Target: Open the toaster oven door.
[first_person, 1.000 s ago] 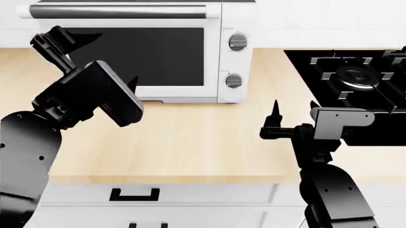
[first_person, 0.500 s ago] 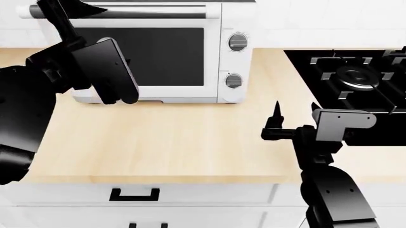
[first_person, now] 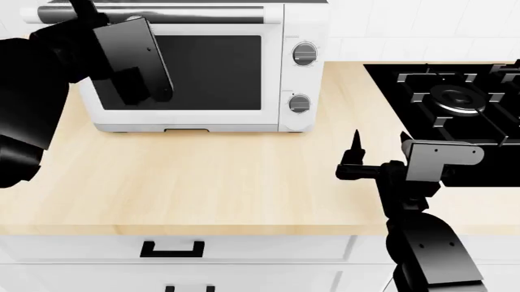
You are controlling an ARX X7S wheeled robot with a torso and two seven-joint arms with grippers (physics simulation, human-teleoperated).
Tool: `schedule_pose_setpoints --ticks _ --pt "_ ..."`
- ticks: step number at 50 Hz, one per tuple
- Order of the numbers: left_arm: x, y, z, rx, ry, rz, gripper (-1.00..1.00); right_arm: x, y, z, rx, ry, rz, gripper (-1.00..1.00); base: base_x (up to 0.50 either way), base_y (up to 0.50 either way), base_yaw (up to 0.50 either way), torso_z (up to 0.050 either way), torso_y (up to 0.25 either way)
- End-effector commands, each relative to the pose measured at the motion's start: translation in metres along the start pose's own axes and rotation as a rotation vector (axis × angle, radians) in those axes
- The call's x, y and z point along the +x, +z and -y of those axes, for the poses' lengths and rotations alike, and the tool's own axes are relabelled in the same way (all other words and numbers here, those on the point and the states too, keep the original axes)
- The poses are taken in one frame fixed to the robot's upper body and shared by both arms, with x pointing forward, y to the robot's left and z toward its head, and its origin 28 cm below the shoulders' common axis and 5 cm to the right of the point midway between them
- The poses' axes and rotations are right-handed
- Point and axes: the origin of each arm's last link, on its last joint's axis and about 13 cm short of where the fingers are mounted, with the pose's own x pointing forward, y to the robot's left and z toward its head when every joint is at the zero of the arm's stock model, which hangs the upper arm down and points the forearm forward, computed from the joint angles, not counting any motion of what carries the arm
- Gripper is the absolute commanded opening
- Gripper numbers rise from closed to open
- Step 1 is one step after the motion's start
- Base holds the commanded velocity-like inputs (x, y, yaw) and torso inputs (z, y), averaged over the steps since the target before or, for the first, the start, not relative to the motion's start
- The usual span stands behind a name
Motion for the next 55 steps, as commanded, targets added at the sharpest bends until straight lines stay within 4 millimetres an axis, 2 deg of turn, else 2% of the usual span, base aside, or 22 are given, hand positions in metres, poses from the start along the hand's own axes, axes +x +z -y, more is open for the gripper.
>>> schedule_pose_setpoints --ticks 1,23,46,47,55 --pt "0.01 -0.001 -0.01 0.015 -0.005 0.004 1.0 0.0 0.001 0.001 0.001 -0.002 0.003 1.0 0.0 0.0 0.0 0.0 0.0" --pt "0.032 -0.002 -0.012 0.012 -0.011 0.012 1.0 0.0 0.002 0.004 0.006 -0.014 0.009 1.0 0.0 0.0 0.0 0.0 0.0" --pt "0.039 -0.001 -0.01 0.024 -0.019 0.021 1.0 0.0 0.001 0.006 0.006 -0.022 0.009 1.0 0.0 0.0 0.0 0.0 0.0" --pt "0.039 -0.001 -0.01 0.024 -0.018 0.021 -1.0 0.0 0.002 0.006 0.006 -0.022 0.009 1.0 0.0 0.0 0.0 0.0 0.0" --pt "0.039 0.0 -0.01 0.032 -0.018 0.029 -1.0 0.0 0.001 0.006 0.006 -0.022 0.008 1.0 0.0 0.0 0.0 0.0 0.0"
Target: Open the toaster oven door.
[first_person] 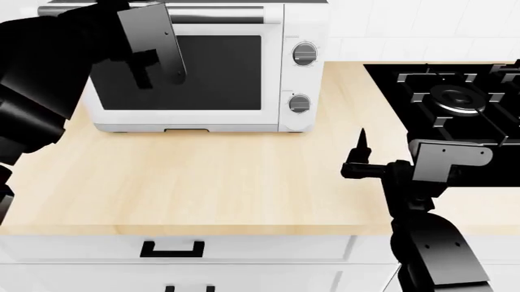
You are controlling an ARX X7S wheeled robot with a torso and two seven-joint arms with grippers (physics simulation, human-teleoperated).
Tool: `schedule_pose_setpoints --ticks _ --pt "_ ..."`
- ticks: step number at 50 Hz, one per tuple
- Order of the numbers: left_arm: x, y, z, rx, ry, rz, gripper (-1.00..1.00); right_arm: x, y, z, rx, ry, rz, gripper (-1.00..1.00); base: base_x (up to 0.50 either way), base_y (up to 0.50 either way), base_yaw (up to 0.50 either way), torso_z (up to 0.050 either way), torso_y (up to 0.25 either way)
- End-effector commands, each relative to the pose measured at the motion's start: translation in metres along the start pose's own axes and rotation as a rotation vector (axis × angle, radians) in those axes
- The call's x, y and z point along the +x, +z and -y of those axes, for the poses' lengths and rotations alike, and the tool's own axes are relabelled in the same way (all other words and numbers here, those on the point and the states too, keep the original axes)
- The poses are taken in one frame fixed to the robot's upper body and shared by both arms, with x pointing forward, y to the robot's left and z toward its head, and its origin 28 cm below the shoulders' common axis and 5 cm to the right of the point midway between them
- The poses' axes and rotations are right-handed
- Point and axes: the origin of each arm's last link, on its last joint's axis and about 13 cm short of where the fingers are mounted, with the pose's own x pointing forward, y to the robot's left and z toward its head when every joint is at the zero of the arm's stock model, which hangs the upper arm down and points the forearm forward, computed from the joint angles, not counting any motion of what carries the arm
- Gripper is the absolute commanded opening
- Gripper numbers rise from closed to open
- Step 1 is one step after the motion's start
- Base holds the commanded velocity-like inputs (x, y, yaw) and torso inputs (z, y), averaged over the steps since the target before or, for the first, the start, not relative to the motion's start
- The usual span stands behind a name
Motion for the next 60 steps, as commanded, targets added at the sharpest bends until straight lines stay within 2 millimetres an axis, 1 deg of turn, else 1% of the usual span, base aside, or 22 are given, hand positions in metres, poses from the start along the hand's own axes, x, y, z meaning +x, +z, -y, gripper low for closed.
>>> schedule_pose_setpoints --ticks 1,23,40,60 --pt "0.001 0.001 0.0 0.009 0.002 0.008 -1.0 0.0 -0.001 0.0 0.0 -0.001 -0.001 1.0 0.0 0.0 0.0 0.0 0.0" --pt "-0.001 0.004 -0.001 0.023 -0.002 0.031 -1.0 0.0 0.001 0.001 0.002 -0.003 0.003 1.0 0.0 0.0 0.0 0.0 0.001" --pt "-0.017 0.009 0.007 0.063 -0.022 0.066 -1.0 0.0 0.003 0.002 0.006 -0.004 0.009 1.0 0.0 0.0 0.0 0.0 0.001" --pt "-0.036 0.01 0.018 0.071 -0.037 0.089 -1.0 -0.001 0.006 0.002 0.003 -0.005 0.017 1.0 0.0 0.0 0.0 0.0 0.001"
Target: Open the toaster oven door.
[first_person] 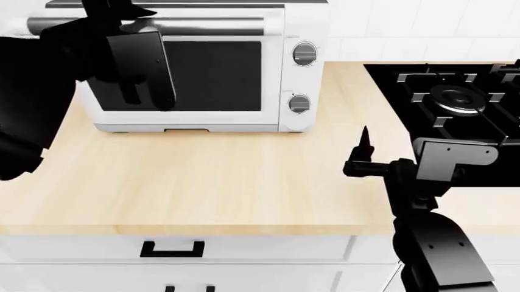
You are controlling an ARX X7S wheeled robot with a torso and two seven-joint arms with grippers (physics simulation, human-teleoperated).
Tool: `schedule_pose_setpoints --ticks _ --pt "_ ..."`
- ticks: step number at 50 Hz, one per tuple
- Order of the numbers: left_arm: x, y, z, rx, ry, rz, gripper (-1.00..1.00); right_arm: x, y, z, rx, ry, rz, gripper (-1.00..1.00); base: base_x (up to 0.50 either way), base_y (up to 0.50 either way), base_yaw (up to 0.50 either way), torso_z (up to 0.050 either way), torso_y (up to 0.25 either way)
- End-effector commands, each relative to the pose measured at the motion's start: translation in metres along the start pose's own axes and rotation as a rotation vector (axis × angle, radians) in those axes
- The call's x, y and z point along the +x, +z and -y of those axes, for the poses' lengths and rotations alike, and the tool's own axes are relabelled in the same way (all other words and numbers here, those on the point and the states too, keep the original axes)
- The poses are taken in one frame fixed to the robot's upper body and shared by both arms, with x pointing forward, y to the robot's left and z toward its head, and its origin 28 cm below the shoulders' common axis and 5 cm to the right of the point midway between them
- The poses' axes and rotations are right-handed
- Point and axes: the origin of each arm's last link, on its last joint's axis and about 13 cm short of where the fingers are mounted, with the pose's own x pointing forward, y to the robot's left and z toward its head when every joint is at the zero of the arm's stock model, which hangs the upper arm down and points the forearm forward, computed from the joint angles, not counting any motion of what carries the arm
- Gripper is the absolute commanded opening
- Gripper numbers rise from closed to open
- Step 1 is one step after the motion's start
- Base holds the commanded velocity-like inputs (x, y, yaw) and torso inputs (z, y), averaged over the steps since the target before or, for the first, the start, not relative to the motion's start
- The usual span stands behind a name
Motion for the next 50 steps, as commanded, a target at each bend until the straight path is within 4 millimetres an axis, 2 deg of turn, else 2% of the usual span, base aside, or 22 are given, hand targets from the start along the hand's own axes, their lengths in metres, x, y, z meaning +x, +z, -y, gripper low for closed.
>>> schedule_pose_setpoints --ticks 1,50 --pt "-0.008 0.008 0.01 -0.041 -0.039 0.059 -1.0 -0.001 0.002 0.0 -0.002 -0.002 0.005 1.0 0.0 0.0 0.0 0.0 0.0" --pt "-0.072 0.029 0.031 -0.08 -0.182 0.06 -1.0 -0.003 0.008 -0.001 0.012 0.007 0.025 1.0 0.0 0.0 0.0 0.0 0.0"
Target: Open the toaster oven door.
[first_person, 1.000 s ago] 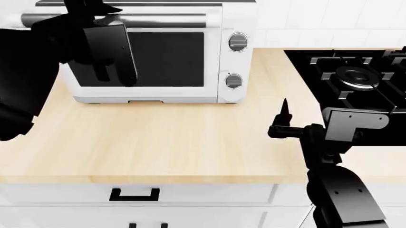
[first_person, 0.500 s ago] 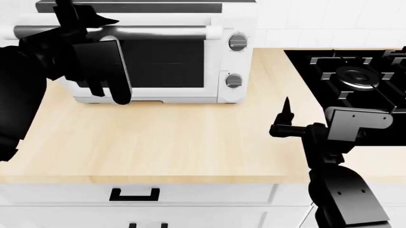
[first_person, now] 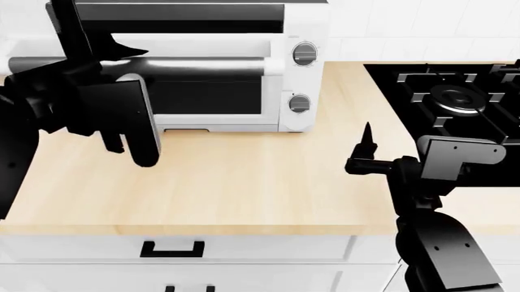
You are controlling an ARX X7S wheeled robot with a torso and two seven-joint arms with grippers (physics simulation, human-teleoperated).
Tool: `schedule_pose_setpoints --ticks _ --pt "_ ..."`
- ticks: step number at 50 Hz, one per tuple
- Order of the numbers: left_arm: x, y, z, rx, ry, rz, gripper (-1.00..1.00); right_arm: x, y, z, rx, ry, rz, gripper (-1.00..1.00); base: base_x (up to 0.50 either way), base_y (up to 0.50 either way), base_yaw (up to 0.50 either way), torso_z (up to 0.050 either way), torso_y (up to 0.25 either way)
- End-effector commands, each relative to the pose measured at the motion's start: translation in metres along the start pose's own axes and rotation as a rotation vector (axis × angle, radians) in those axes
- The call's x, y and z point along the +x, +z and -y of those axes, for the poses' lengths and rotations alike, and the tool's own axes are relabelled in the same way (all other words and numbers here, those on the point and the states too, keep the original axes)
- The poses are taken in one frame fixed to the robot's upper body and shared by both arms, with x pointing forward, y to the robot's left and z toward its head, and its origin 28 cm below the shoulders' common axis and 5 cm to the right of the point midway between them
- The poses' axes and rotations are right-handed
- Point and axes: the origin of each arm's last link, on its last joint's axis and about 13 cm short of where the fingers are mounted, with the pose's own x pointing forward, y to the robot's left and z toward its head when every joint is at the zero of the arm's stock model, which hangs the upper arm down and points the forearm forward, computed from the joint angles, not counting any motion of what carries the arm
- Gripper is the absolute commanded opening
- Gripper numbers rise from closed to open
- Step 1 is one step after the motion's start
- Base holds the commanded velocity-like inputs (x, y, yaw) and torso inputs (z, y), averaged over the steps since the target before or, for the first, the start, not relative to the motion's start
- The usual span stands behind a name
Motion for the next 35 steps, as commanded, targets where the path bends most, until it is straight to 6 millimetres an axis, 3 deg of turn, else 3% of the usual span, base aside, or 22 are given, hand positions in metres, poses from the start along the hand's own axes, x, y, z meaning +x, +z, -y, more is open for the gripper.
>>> schedule_pose_setpoints --ticks 1,35 --pt "-0.009 0.009 0.014 -0.054 -0.097 0.042 -1.0 0.0 0.0 -0.001 0.004 0.004 0.002 1.0 0.0 0.0 0.0 0.0 0.0" --pt "-0.036 0.016 0.048 -0.066 -0.249 0.003 -1.0 -0.002 0.0 -0.001 0.017 0.006 0.006 1.0 0.0 0.0 0.0 0.0 0.0"
